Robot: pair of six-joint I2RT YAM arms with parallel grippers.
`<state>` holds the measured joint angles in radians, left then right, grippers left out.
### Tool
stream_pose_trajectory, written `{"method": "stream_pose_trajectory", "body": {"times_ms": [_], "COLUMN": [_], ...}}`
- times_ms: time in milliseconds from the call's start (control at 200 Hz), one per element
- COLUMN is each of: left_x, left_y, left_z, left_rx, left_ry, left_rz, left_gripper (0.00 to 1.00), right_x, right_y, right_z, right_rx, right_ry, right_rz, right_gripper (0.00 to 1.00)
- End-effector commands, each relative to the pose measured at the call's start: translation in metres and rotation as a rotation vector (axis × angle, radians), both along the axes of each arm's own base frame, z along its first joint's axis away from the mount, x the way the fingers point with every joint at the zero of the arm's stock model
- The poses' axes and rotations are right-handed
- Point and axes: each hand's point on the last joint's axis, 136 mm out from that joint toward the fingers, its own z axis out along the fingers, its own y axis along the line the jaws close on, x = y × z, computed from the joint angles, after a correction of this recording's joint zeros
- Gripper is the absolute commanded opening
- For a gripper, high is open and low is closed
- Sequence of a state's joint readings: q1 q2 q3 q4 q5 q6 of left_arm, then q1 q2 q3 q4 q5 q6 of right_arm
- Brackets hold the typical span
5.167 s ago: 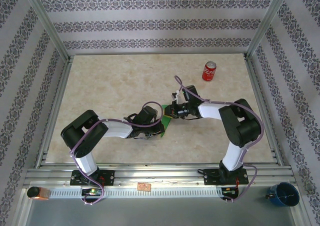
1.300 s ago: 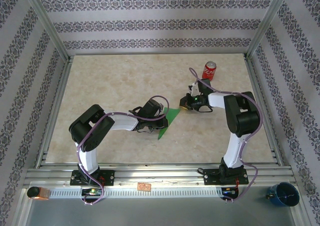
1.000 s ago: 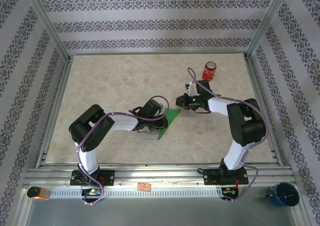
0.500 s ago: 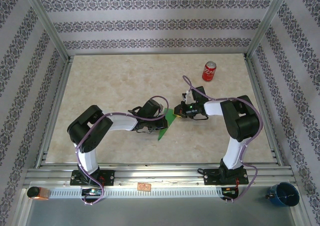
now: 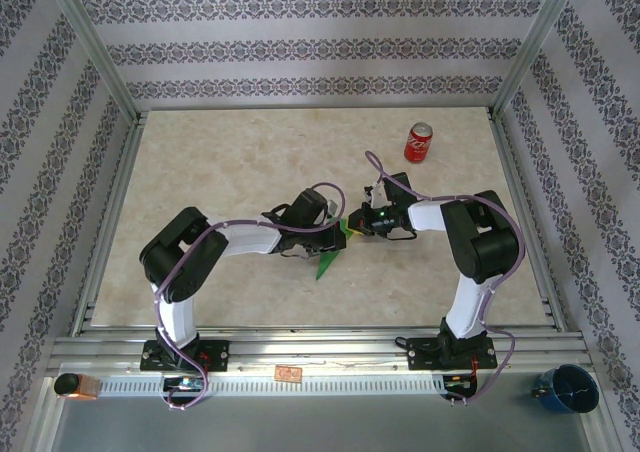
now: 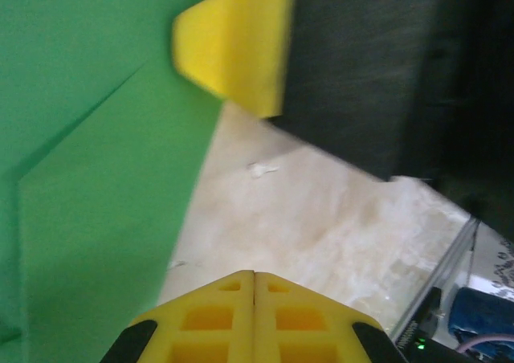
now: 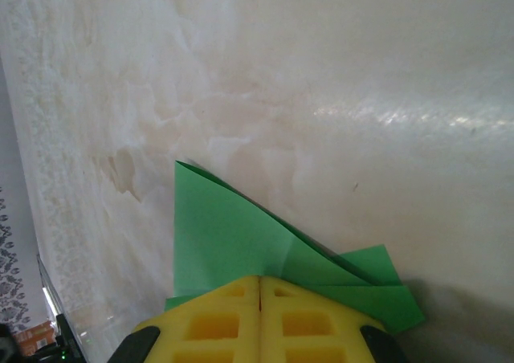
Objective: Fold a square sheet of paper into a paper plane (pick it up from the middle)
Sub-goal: Fold the wing for the fifth time at the center of the table.
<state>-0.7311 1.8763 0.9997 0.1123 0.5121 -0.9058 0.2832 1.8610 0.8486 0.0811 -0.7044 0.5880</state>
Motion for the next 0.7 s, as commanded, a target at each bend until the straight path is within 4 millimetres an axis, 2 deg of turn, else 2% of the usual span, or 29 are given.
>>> {"method": "stream_pose_trajectory", "body": {"times_ms": [0, 340, 694], "left_x": [-0.017, -0.064, -0.095], "left_y": [0.014, 0.043, 0.061], "left_z": [-0.025, -0.039, -0.039], "left_rx": [0.056, 0.063, 0.061], "left_ry": [0.074, 0.144, 0.163], "left_rz": [0.014, 0.009, 0.003], "left_gripper": [0.03, 0.04, 0.05], "right_x": [-0.011, -0.012, -0.012], "right_y": [-0.024, -0.032, -0.032], "right_z": [-0.037, -0.042, -0.047], "right_rx": [-0.133, -0.178, -0.179], "right_ry": [0.074, 0.075, 0.087], "right_rz": [-0.029, -0.014, -0.014], "right_gripper": [0.03, 0.03, 0.03]}}
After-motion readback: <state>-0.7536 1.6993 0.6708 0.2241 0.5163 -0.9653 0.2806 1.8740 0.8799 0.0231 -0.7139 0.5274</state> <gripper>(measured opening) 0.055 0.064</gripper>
